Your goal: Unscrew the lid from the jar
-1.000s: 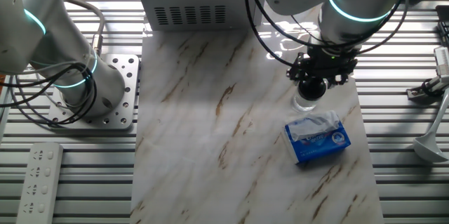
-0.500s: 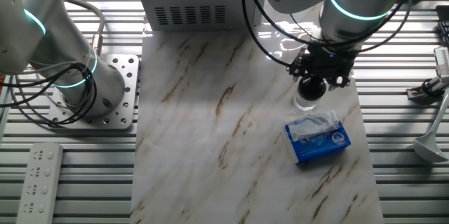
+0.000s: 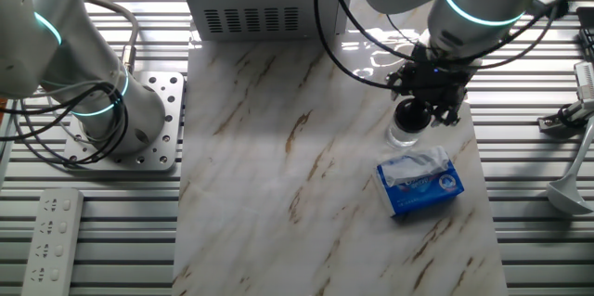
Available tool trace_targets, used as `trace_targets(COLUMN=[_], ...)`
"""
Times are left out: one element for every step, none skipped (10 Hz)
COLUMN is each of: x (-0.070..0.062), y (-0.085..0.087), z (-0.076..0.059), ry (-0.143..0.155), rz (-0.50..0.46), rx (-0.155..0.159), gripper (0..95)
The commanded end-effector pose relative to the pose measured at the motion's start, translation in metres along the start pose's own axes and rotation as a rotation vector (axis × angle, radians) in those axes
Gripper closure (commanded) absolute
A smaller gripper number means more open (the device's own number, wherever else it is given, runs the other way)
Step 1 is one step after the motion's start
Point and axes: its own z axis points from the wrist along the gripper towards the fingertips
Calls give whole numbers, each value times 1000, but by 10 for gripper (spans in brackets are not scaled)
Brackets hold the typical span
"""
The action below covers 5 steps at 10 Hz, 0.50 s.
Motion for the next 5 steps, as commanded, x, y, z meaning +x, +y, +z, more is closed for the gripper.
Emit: trace_targets(x=[1, 1, 2, 2, 2], y=[-1, -1, -1, -1, -1], z=[-1, -1, -1, -1, -1], ry=[5, 2, 0, -2, -3], rz=[443, 518, 566, 605, 632], rx=[-35, -39, -45, -50, -57], gripper=[190, 190, 190, 190, 380])
